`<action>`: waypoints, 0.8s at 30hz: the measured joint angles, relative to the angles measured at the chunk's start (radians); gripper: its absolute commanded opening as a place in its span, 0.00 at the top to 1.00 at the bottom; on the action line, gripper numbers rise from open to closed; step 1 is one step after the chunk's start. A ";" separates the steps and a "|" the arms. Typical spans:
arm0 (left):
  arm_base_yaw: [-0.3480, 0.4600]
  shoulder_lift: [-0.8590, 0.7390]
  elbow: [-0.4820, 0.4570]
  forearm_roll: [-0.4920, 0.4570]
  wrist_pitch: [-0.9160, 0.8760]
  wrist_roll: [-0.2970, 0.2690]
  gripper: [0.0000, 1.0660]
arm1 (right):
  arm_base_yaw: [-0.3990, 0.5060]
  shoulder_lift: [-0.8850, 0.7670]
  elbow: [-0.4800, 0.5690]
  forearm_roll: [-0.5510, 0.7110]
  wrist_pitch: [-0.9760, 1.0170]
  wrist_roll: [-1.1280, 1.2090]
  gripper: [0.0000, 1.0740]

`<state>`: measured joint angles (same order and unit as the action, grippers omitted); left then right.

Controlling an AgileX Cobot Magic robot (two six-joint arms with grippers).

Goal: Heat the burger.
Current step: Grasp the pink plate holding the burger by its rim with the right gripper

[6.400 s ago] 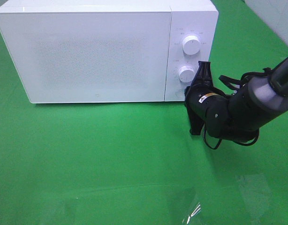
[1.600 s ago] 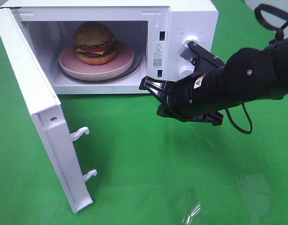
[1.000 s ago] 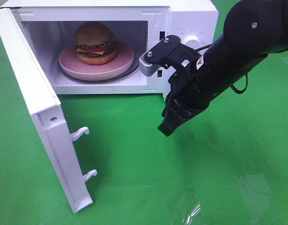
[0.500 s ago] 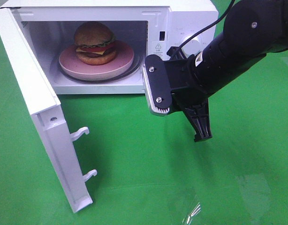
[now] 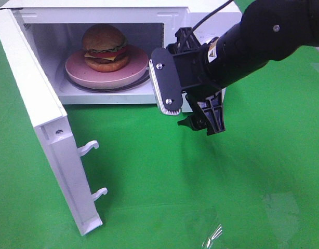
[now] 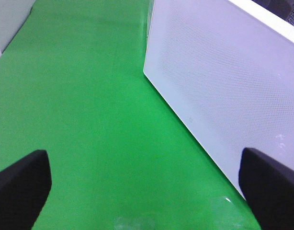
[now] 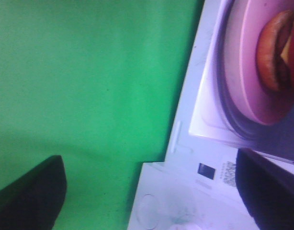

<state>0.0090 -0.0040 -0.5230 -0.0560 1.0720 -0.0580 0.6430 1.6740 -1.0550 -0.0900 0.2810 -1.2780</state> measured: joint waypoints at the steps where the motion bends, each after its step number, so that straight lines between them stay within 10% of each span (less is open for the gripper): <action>1: 0.000 0.000 0.000 0.000 0.000 0.000 0.07 | 0.001 0.000 -0.020 -0.023 -0.006 0.028 0.11; 24: 0.000 0.000 0.000 0.000 0.000 0.000 0.07 | 0.045 0.262 -0.263 -0.162 -0.083 0.165 0.14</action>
<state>0.0090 -0.0040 -0.5230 -0.0560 1.0720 -0.0580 0.6880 1.9360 -1.3180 -0.2520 0.1980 -1.1130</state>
